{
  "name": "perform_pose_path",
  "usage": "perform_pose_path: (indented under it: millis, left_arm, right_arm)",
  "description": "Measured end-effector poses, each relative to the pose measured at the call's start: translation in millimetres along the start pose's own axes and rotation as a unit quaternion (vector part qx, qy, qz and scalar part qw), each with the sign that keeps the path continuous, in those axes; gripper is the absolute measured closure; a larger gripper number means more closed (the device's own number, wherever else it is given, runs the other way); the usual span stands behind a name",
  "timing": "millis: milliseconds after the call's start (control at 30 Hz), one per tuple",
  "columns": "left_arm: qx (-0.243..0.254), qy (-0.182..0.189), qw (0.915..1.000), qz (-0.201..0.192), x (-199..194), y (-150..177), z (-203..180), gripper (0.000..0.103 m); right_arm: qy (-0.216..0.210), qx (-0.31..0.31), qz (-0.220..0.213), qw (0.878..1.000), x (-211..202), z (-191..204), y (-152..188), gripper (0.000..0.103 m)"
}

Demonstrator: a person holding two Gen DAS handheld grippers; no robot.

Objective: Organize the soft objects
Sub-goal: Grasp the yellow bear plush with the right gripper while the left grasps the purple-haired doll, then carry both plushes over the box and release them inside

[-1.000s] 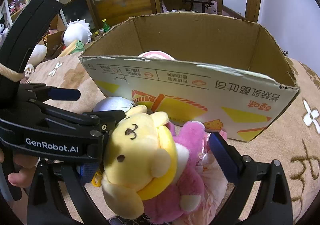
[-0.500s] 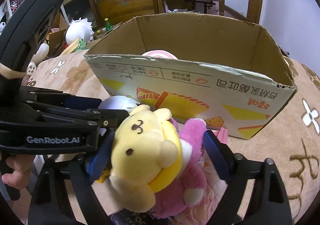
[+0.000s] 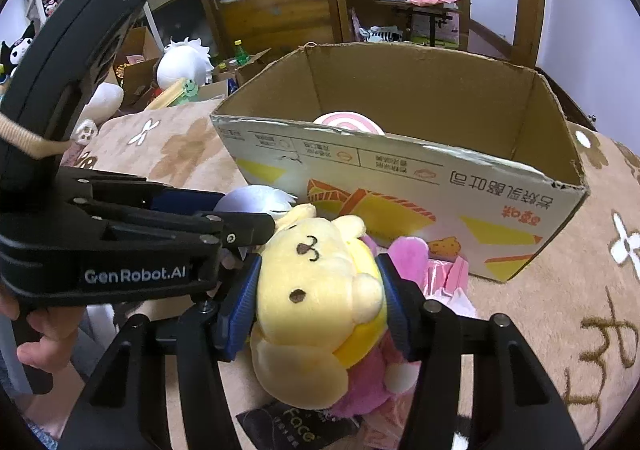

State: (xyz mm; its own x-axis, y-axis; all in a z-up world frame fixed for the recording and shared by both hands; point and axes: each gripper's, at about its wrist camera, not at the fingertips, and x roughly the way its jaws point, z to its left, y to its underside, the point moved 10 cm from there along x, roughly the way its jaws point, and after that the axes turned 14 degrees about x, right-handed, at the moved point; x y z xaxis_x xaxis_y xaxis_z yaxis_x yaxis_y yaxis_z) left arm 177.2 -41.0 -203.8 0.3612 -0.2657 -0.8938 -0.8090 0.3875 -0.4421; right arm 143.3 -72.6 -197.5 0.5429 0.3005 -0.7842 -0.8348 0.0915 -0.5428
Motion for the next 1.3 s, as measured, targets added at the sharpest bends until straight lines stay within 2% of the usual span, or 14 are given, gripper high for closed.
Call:
perform_pose_path:
  millis: [100, 500, 600, 733, 833, 967, 1133, 1300]
  left_arm:
    - [-0.007, 0.008, 0.9999, -0.01, -4, -3, -1, 0.058]
    - [-0.034, 0.022, 0.9991, 0.009, 6, 3, 4, 0.053]
    - [-0.043, 0.003, 0.999, 0.01, 7, 2, 13, 0.053]
    - [-0.057, 0.008, 0.9983, 0.009, 7, 3, 19, 0.056]
    - [-0.046, -0.014, 0.9988, -0.002, -1, 2, 21, 0.057]
    - [-0.04, -0.054, 0.9971, -0.035, -25, 0, 28, 0.057]
    - [-0.029, -0.096, 0.9912, -0.087, -63, -10, 33, 0.057]
    - [-0.009, -0.122, 0.9859, -0.114, -84, -24, 31, 0.057]
  right_arm:
    - [-0.001, 0.001, -0.005, 1.0, -4, 0, -1, 0.043]
    - [-0.001, 0.01, 0.016, 1.0, -2, -2, 5, 0.041]
    - [0.0, 0.016, 0.018, 1.0, 0, -3, 5, 0.041]
    - [0.0, 0.018, 0.015, 1.0, -1, -5, 5, 0.041]
    - [-0.001, 0.019, 0.006, 1.0, -4, -6, 2, 0.041]
    - [0.0, 0.033, -0.008, 0.999, -15, -11, -4, 0.042]
    - [0.001, 0.044, -0.04, 0.998, -38, -14, -17, 0.042]
    - [0.001, 0.046, -0.08, 0.996, -62, -15, -35, 0.042]
